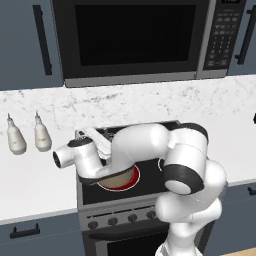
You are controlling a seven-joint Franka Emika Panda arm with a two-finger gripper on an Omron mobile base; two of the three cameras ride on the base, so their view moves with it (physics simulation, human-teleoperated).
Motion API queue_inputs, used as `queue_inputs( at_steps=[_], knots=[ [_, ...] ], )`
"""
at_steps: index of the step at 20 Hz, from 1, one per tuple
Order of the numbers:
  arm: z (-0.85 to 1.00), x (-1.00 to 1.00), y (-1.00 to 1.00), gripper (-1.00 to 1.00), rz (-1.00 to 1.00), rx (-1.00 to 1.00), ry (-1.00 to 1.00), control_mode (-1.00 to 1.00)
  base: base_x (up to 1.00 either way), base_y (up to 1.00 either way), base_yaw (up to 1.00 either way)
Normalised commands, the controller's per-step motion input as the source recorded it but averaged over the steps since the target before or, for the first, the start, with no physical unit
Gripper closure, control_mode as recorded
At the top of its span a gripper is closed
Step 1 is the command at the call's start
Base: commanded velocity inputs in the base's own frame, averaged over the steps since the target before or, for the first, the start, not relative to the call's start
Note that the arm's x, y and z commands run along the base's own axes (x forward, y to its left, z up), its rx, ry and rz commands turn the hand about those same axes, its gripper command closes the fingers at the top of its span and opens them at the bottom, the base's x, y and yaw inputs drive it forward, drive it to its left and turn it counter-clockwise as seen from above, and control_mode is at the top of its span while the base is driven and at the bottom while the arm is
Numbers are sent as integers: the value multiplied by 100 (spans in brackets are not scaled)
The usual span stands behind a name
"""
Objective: Put the garlic and potato in the pot. Retrieve the spatula and lightly stir the vegetables in the pot.
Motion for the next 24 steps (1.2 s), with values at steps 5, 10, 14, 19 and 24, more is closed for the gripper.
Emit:
queue_inputs(
  at_steps=[5,10,14,19,24],
  knots=[
    [-2,-11,0,100,2,16,3,-100,0,0,0],
    [-8,-5,-5,100,6,7,1,-100,0,0,0],
    [-8,0,-28,100,5,0,0,-100,0,0,0],
    [54,-8,-7,100,4,0,0,-100,0,0,0],
    [65,-21,18,100,0,14,7,-100,0,0,0]
  ],
)
